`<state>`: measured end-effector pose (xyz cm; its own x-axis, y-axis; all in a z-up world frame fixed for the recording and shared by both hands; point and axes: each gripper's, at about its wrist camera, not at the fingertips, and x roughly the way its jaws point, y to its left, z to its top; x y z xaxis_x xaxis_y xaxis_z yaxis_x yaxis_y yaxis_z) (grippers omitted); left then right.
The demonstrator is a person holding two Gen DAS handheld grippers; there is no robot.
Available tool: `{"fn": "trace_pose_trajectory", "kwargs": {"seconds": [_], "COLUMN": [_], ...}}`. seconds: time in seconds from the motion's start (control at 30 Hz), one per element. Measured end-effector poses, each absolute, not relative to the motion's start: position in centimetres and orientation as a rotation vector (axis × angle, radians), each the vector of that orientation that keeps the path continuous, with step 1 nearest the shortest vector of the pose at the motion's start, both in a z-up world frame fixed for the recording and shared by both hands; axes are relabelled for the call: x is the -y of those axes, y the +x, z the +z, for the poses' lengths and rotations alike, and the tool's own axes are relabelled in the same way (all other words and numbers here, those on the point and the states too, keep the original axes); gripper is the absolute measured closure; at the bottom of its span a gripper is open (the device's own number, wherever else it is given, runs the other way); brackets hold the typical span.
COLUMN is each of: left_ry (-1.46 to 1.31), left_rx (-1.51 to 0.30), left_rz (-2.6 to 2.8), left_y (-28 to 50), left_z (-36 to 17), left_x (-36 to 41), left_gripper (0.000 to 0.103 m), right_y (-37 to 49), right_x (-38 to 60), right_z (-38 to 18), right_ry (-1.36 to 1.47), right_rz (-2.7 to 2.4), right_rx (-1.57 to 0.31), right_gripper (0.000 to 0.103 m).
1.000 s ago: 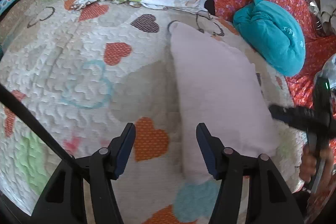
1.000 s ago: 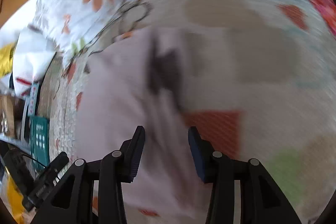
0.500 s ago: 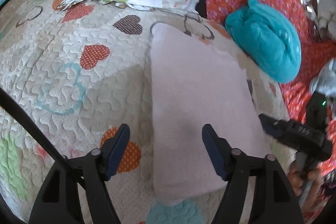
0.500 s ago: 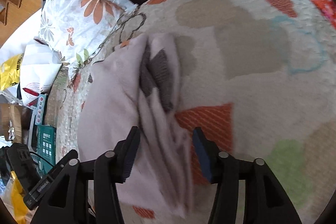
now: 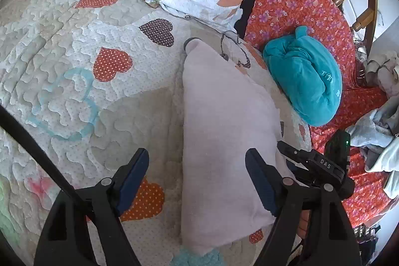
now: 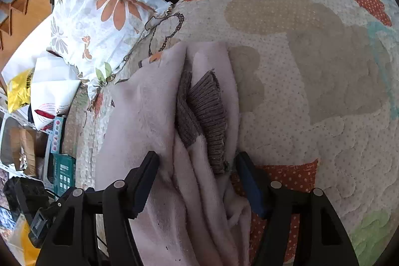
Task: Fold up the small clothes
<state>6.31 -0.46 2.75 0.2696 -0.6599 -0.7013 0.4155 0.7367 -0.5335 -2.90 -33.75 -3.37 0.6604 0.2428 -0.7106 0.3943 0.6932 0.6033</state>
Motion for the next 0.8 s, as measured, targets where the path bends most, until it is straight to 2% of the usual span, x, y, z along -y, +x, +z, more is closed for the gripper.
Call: {"fn": "trace_pose_trajectory", "kwargs": {"seconds": [0.13, 0.27, 0.5, 0.63, 0.7, 0.73, 0.8], "left_ry": [-0.302, -0.357, -0.335, -0.325, -0.243, -0.201, -0.209], "left_rx": [-1.019, -1.014, -1.174, -1.266, -1.220, -1.210, -1.171], "left_rz": [-0.741, -0.744, -0.788, -0.879, -0.848, -0.856, -0.880], "left_y": [6.5, 7.1, 7.7, 7.5, 6.8, 6.4, 6.1], "left_z": [4.0, 4.4, 0.9, -1.5, -1.1, -0.4, 1.4], "left_x": [-0.6, -1.6, 0.9, 4.0, 5.2, 5.8, 5.8], "left_gripper": [0.024, 0.017, 0.017, 0.018, 0.037, 0.049, 0.055], "right_y": [-3.2, -4.4, -3.8, -2.4, -2.0, -1.7, -2.0], "right_x": [33.9, 34.9, 34.8, 33.3, 32.3, 31.8, 31.4], "right_z": [-3.1, -1.7, -3.8, -3.8, -3.6, -3.4, -2.4], "right_ry": [0.845, 0.833, 0.907, 0.857, 0.796, 0.778, 0.752], "right_rz": [-0.111, -0.169, -0.086, -0.028, -0.043, -0.027, -0.015], "right_rx": [-0.873, -0.818, -0.856, -0.850, -0.870, -0.891, -0.872], "right_gripper": [0.033, 0.032, 0.030, 0.029, 0.043, 0.065, 0.069]}}
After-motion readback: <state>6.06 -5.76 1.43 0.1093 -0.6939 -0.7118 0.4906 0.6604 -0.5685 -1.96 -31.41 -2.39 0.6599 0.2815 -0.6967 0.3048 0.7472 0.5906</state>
